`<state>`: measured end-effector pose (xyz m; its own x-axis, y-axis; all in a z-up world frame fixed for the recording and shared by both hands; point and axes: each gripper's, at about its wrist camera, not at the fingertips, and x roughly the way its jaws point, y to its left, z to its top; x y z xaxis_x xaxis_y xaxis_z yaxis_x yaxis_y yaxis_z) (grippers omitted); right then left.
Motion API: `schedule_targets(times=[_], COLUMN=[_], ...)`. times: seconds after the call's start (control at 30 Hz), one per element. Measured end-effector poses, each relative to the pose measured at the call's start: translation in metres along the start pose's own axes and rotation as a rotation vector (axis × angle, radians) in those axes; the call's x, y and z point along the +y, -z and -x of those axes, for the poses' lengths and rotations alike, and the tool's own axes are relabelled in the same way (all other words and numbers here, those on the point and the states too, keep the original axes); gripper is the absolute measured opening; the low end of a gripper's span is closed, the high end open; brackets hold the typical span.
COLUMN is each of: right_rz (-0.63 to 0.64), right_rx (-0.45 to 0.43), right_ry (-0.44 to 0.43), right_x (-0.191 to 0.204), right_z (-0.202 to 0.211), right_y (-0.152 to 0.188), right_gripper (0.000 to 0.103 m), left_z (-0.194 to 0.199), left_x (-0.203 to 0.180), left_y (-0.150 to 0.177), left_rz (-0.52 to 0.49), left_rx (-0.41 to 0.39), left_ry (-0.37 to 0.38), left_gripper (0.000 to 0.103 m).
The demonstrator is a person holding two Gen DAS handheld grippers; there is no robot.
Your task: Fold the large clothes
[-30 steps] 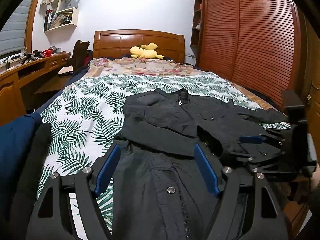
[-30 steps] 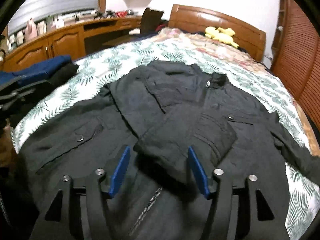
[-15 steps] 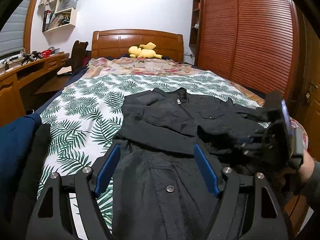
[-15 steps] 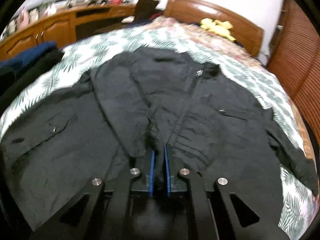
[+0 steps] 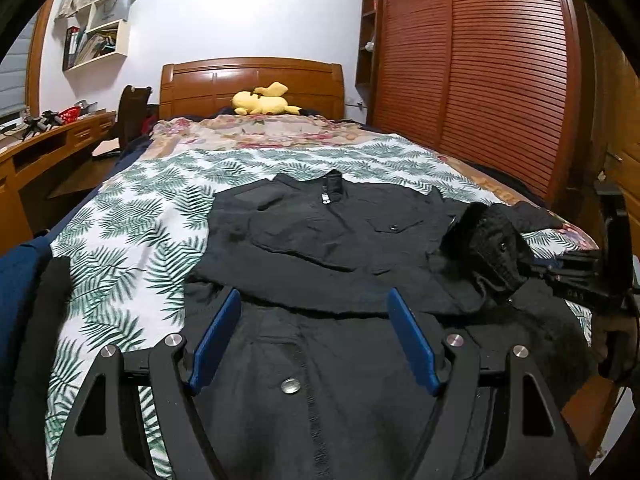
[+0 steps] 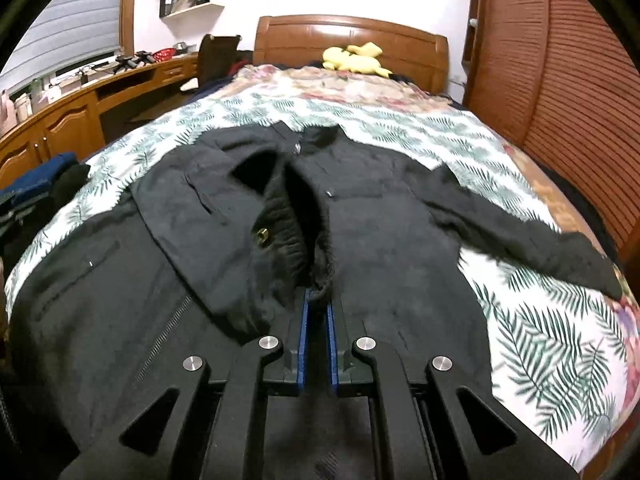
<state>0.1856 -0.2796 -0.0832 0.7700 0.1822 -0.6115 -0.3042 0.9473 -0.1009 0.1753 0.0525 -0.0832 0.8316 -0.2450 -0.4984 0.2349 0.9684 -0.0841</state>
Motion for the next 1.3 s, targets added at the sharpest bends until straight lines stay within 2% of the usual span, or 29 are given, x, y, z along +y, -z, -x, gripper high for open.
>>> schedule_targets(times=[0.1, 0.17, 0.37, 0.6, 0.8, 1.2, 1.3], right_rz=[-0.011, -0.023, -0.044, -0.021, -0.015, -0.012, -0.014], right_rx=[0.010, 0.013, -0.014, -0.045, -0.008, 0.006, 0.047], right_ry=[-0.007, -0.002, 0.021, 0.021, 0.009, 0.005, -0.010], right_x=[0.001, -0.001, -0.013, -0.022, -0.029, -0.053, -0.055], right_z=[0.002, 0.004, 0.016, 0.020, -0.005, -0.038, -0.054], right_y=[0.002, 0.000, 0.003, 0.007, 0.010, -0.031, -0.036], right_gripper=[0.008, 0.016, 0.028, 0.031, 0.031, 0.031, 0.031], left_z=[-0.007, -0.012, -0.033, -0.056, -0.075, -0.108, -0.114], left_x=[-0.010, -0.016, -0.033, -0.059, -0.074, -0.097, -0.104], left_y=[-0.004, -0.006, -0.010, -0.014, -0.015, -0.020, -0.022], left_rz=[-0.012, -0.010, -0.007, -0.035, -0.045, -0.054, -0.056], left_rx=[-0.012, -0.013, -0.001, 0.022, 0.046, 0.078, 0.081], left_ry=[0.016, 0.026, 0.060, 0.081, 0.105, 0.153, 0.165], left_gripper=[0.077, 0.077, 0.077, 0.077, 0.077, 0.077, 0.077])
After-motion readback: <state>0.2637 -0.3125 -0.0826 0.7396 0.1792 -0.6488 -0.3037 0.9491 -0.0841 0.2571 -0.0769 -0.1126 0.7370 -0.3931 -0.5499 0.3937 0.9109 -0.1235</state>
